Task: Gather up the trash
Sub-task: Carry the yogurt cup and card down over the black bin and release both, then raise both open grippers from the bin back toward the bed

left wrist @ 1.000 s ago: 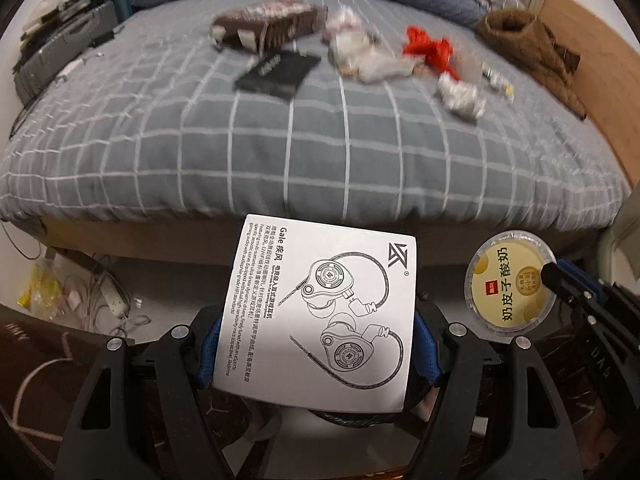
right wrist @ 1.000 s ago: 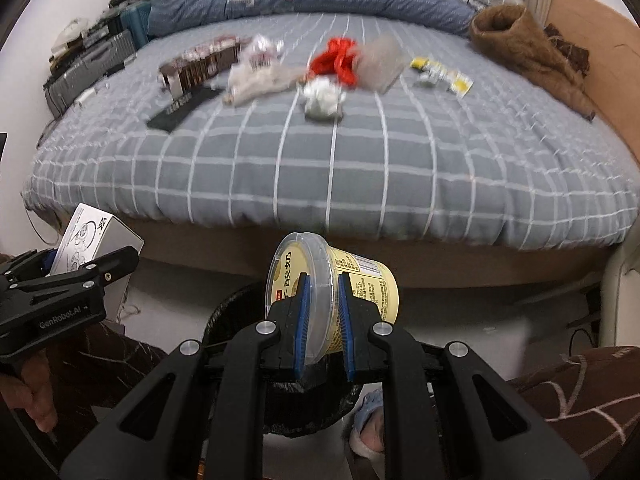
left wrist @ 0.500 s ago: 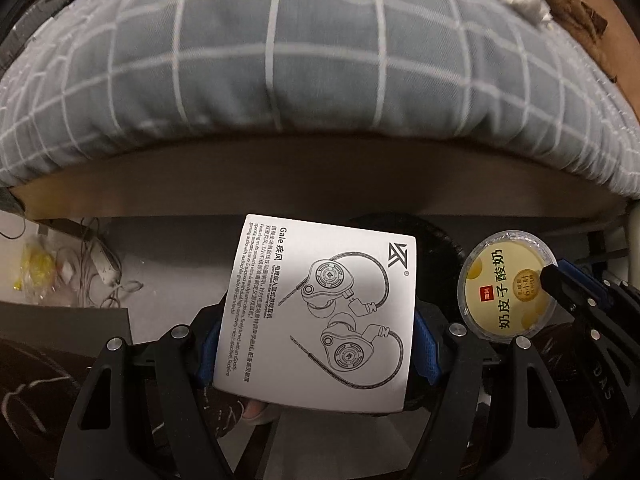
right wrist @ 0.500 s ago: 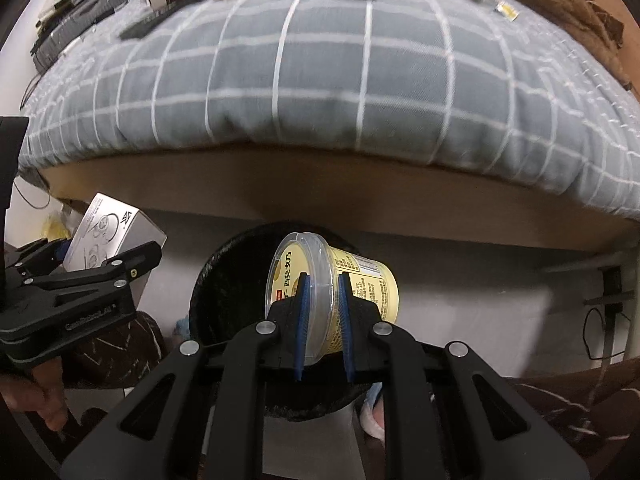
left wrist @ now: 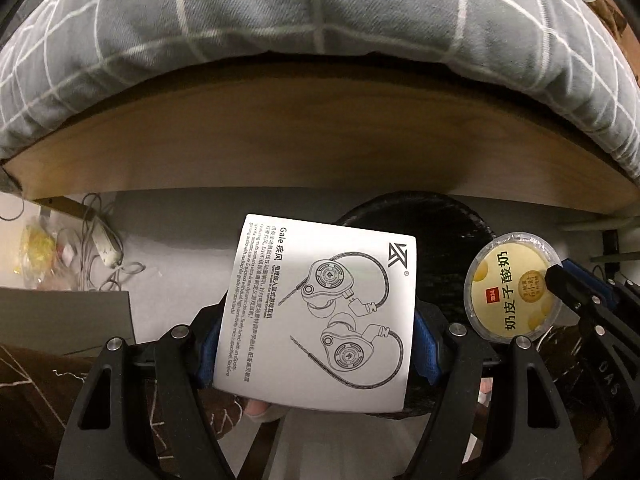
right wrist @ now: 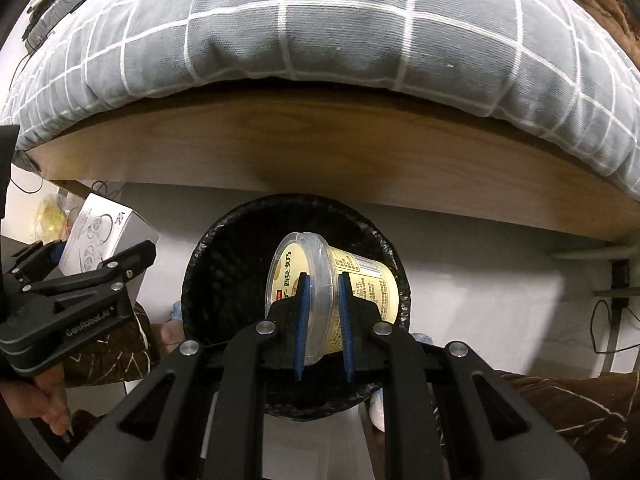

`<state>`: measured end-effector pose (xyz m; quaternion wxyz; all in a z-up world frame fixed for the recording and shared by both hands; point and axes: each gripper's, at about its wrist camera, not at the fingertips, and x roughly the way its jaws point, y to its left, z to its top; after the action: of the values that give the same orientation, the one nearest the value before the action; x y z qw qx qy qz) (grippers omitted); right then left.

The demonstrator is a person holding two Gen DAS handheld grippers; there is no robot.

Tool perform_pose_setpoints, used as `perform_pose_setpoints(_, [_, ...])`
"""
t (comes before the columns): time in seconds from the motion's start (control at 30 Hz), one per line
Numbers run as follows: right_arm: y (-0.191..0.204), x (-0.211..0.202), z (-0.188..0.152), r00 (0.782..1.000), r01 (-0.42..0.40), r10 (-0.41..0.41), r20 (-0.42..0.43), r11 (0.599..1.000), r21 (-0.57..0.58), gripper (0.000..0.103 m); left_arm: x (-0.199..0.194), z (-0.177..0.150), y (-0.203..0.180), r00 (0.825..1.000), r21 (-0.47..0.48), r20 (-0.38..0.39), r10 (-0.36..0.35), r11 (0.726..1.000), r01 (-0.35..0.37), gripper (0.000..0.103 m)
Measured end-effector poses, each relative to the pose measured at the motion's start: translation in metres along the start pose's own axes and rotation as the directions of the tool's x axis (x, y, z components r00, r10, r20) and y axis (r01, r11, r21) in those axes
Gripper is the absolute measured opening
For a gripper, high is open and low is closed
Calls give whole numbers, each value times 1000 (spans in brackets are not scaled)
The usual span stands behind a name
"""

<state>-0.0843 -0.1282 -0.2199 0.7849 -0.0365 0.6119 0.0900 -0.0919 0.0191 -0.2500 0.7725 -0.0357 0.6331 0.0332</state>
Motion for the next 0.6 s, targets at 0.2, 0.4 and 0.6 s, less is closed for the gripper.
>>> perform_pose_setpoints(0.2, [2,4,0,999,35,-35,-15,999,-20,34,-4,0,-9,1000,3,2,1,1000,-1,71])
perform_pose_setpoints(0.4, [-15,-6,2,996,79,-78,46,997,-13,68,-3,1,-26,1000,23,-10,-6,1000,6,71])
perform_pose_setpoints(0.6, [-51,-17,-2,989,113,-117,92,992,50,88,-1,2,-53,1000,68,-4,-10,998,10,72])
